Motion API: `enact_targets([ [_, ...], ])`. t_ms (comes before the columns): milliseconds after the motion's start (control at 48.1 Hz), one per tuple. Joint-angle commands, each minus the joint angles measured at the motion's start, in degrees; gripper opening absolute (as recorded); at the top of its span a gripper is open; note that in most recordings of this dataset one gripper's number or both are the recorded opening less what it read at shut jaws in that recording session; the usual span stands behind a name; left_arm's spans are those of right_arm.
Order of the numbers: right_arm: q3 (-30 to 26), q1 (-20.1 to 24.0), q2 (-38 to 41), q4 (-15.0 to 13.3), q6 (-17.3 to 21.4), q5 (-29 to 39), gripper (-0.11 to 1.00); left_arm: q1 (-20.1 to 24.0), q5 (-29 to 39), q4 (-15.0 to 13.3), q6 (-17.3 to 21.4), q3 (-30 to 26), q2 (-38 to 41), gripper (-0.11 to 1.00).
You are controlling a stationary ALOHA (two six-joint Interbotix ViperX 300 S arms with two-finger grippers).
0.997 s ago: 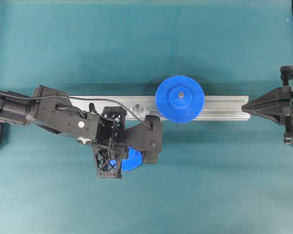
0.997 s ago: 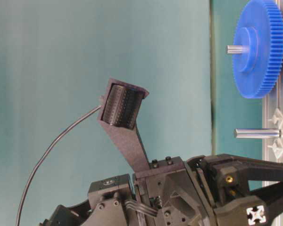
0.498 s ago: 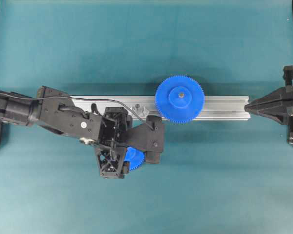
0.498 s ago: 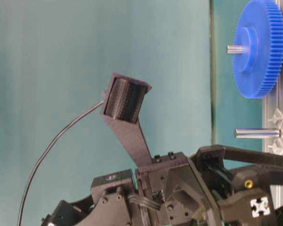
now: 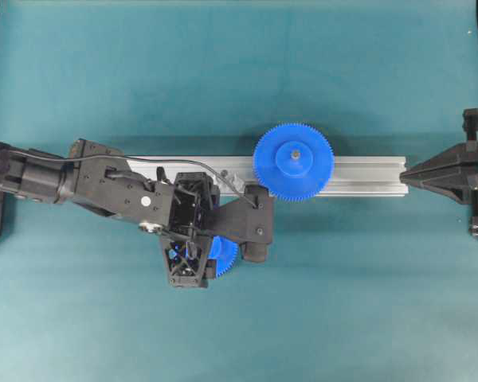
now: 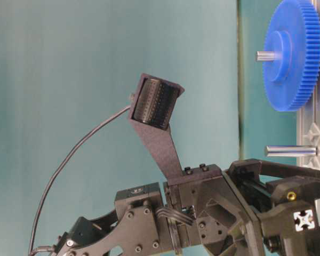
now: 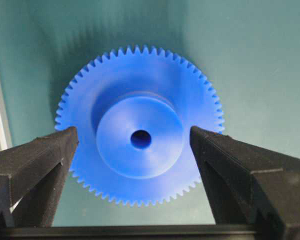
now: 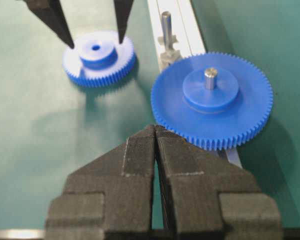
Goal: Find the location of the shaft and insert the small gear.
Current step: 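Close the left gripper on the gear hub and lift it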
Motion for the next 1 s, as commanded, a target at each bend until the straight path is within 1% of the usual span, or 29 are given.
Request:
enact_targets([
  [0, -0.7, -0.2, 0.4, 0.1, 0.5, -0.3, 0.02, -0.4, -0.2, 0.0, -0.1, -1.0, -0.7, 0.93],
  [976, -0.7, -0.2, 0.4, 0.1, 0.6, -0.3, 0.02, -0.7, -0.4, 0.1, -0.4, -0.3, 2.1, 0.93],
])
